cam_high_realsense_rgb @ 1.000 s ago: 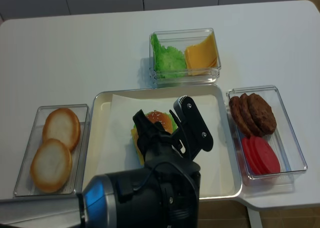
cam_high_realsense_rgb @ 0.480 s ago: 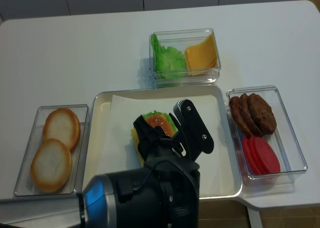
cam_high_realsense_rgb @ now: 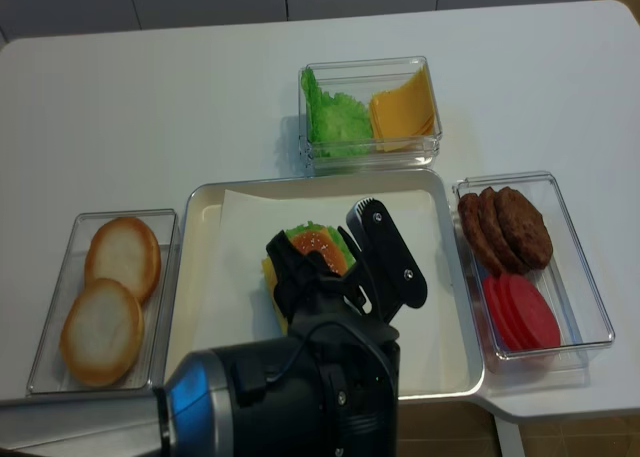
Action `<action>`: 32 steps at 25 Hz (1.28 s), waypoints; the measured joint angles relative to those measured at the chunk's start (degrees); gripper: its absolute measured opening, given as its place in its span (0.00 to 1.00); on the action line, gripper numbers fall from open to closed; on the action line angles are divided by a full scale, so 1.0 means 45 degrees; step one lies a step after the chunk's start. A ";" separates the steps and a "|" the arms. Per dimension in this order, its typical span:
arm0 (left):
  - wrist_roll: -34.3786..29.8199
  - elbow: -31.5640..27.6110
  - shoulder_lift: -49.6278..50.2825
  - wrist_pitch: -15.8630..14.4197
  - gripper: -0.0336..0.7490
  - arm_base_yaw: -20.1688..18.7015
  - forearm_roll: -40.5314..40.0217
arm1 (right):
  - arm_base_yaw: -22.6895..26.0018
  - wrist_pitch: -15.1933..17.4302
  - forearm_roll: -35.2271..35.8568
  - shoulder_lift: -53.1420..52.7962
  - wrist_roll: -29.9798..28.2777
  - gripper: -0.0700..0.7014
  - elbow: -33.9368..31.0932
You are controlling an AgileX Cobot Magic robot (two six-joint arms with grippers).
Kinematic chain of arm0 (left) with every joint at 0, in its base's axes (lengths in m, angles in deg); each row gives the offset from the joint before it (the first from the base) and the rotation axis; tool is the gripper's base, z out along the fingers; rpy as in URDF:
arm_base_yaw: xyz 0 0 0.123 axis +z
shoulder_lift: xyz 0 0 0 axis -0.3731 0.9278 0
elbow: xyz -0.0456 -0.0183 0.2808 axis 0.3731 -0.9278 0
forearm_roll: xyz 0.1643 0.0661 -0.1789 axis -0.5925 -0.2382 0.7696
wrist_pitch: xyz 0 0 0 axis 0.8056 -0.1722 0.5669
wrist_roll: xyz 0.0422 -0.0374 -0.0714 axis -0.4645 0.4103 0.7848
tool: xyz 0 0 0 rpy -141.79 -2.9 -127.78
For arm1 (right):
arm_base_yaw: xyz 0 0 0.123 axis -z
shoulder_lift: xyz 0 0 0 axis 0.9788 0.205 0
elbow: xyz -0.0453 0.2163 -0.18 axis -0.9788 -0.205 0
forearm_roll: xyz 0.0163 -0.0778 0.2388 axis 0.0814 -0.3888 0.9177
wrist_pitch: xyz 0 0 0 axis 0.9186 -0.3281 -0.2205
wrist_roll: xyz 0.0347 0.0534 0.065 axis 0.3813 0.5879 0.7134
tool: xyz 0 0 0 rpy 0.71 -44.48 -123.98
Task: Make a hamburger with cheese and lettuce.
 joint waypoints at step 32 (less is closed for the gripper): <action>-0.8792 0.1754 -0.1697 0.0341 0.50 1.1227 1.1438 | 0.0000 0.0000 0.0000 0.0000 0.0000 0.37 0.0000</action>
